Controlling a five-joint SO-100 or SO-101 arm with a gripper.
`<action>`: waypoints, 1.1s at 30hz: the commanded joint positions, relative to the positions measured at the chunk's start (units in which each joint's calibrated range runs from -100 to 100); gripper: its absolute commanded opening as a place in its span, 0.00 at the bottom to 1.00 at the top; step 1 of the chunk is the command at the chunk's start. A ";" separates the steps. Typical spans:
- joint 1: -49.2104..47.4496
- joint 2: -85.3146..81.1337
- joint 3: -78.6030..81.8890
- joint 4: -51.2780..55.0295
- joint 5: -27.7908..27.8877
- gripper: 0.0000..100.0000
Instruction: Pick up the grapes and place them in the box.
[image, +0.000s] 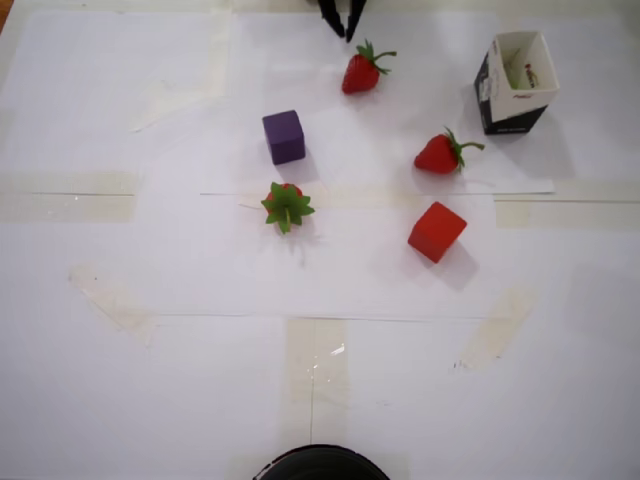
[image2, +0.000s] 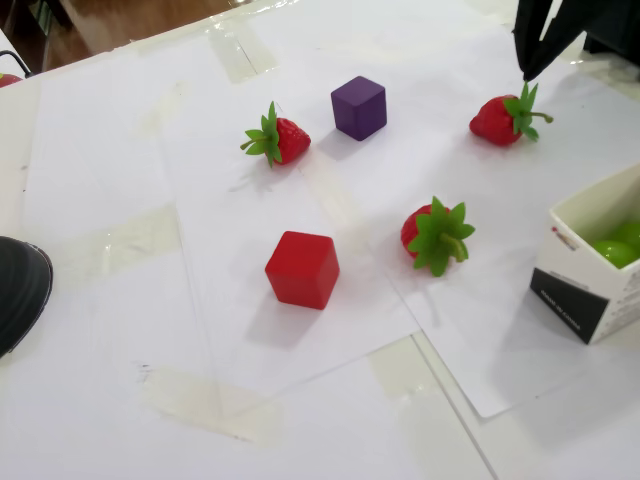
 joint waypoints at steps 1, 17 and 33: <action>-0.38 -0.40 0.32 0.42 0.59 0.00; -2.88 -0.40 10.05 -5.06 2.34 0.00; -2.73 -0.40 10.05 -6.37 3.17 0.00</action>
